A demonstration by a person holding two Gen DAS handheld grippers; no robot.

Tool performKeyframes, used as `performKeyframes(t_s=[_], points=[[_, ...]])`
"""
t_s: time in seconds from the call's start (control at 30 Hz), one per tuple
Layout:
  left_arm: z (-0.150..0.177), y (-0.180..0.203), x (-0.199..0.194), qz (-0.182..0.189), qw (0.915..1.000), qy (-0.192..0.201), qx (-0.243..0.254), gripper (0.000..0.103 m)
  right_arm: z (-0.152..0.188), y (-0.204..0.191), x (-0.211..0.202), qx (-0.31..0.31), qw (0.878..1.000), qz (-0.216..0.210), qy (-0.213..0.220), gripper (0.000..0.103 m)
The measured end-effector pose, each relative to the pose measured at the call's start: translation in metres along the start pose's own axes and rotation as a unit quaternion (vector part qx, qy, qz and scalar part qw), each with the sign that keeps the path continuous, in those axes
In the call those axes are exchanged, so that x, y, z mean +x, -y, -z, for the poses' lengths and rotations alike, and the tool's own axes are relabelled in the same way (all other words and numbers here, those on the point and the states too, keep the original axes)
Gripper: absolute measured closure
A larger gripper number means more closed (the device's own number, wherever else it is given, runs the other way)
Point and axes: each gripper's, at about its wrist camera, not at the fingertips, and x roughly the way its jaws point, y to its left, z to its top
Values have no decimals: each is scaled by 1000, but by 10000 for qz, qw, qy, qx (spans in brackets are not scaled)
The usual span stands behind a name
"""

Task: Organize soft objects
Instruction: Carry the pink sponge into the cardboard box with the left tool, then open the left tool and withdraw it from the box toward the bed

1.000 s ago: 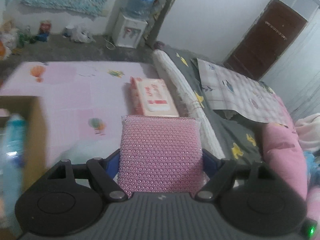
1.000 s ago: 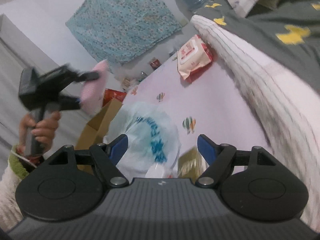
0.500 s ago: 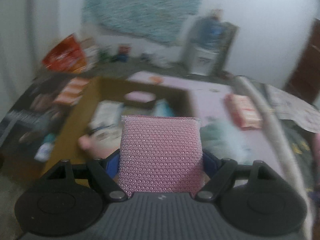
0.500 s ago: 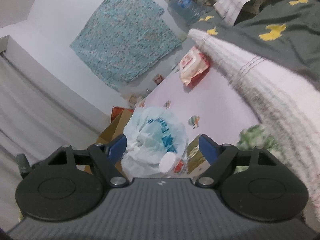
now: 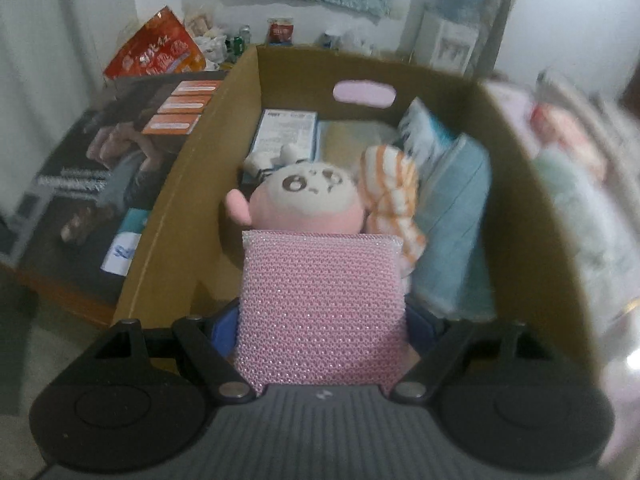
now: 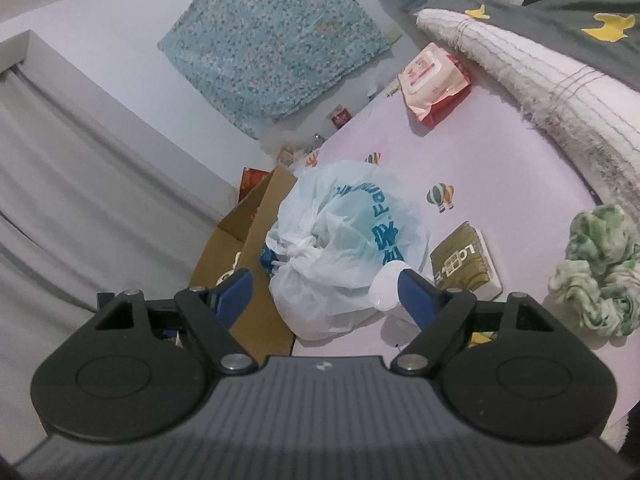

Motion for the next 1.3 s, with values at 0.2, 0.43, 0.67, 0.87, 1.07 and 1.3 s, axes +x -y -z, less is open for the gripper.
performKeyframes(t_s=[0.2, 0.43, 0.67, 0.87, 1.07, 1.3], points=[[3, 7, 17, -396, 9987, -154, 288, 15, -1, 3, 4, 19, 10000, 38, -61, 22], [2, -2, 9, -585, 9982, -63, 63, 10, -1, 16, 4, 179, 9998, 39, -76, 21], [6, 2, -33, -363, 9976, 573, -117, 10, 1, 25, 3, 276, 9996, 50, -47, 21], [4, 9, -32, 574, 9976, 112, -363, 14, 4, 25, 8, 298, 9995, 3, -126, 21], [-6, 8, 30, 1537, 9738, -1138, -1234, 23, 7, 22, 11, 282, 9994, 6, -181, 21], [0, -3, 80, 1325, 9556, -2054, -1643, 23, 5, 27, 0, 384, 9991, 146, -47, 20]])
